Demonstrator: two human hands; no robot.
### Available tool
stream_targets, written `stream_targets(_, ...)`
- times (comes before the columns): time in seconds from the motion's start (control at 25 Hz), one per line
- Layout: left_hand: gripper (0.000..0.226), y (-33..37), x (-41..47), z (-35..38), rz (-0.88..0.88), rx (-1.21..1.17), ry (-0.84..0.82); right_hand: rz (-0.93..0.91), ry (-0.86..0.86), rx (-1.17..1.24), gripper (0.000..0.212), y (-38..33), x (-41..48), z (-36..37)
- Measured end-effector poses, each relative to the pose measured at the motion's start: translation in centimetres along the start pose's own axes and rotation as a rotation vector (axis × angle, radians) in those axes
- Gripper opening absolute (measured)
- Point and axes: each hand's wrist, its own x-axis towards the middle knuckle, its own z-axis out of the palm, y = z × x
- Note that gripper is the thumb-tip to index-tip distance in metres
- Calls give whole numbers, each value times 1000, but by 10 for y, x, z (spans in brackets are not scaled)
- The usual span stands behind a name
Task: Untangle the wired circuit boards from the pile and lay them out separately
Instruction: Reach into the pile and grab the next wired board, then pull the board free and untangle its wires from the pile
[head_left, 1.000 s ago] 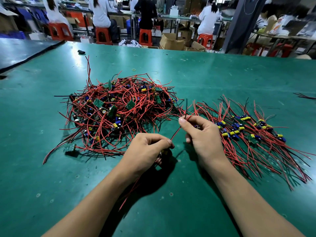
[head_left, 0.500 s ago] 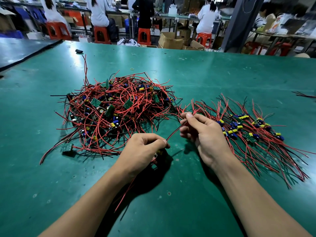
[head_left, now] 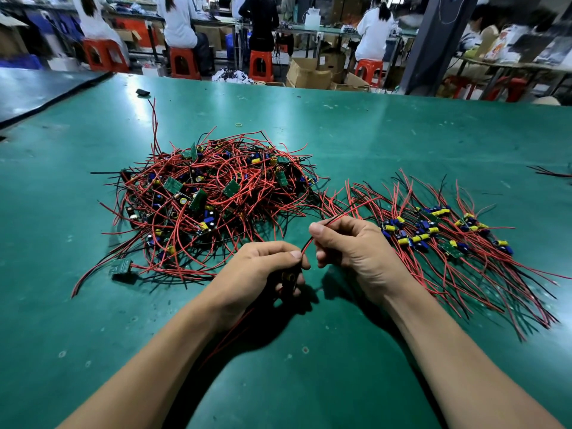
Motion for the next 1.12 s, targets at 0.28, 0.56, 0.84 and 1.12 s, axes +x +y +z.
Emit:
stream_targets(0.28, 28, 0, 2, 3, 44, 57, 63, -133, 164, -114, 25, 4, 6, 1)
stream_targets(0.56, 23, -6, 4, 3, 146, 274, 186, -275, 449, -193, 22, -1, 12, -11)
stream_targets(0.84, 22, -4, 6, -2, 179, 399, 240, -353, 515, -400, 19, -5, 13, -19)
stream_targets(1.12, 23, -3, 5, -5, 185, 454, 270, -530, 602, -758, 19, -3, 11, -29)
